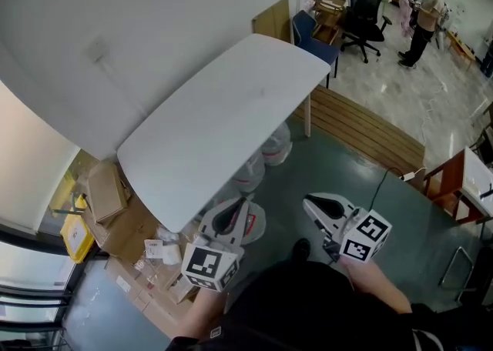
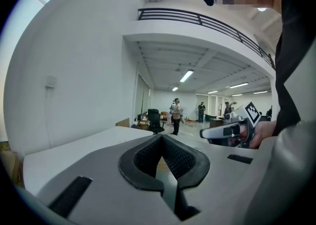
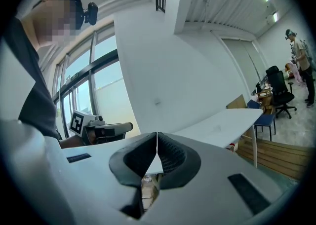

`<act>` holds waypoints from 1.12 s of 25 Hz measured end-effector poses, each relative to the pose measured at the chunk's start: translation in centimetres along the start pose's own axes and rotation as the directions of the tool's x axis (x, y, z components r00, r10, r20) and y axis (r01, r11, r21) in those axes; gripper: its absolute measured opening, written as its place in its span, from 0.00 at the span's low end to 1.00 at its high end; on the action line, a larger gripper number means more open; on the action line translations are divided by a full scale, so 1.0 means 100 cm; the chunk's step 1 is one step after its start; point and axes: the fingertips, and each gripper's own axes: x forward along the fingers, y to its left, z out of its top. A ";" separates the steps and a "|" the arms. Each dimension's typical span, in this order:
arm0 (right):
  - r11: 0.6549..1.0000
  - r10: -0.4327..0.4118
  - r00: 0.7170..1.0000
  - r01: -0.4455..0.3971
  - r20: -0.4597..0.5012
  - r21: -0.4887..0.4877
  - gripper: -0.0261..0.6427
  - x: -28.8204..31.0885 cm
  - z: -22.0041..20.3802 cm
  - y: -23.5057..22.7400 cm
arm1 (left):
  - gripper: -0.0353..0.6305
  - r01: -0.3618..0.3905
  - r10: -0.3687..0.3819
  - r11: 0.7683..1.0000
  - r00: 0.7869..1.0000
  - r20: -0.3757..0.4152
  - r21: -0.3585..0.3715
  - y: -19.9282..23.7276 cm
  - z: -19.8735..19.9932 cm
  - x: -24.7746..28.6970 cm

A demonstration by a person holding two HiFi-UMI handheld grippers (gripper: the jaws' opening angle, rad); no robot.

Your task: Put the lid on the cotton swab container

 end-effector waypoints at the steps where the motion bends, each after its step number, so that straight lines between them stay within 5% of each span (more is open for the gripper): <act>1: 1.000 0.005 1.000 -0.005 0.002 -0.001 0.06 -0.004 0.005 -0.012 | 0.07 -0.003 0.003 1.000 1.000 -0.001 0.000 -0.003 0.003 0.013; 14: 0.998 0.062 0.997 -0.060 -0.037 0.035 0.06 -0.017 0.020 -0.123 | 0.07 -0.053 0.052 0.998 0.998 -0.024 -0.020 -0.013 0.012 0.126; 28: 0.997 0.068 0.994 -0.070 -0.083 -0.018 0.06 0.074 0.067 -0.219 | 0.07 -0.103 0.105 0.991 0.994 0.018 -0.082 0.097 0.022 0.228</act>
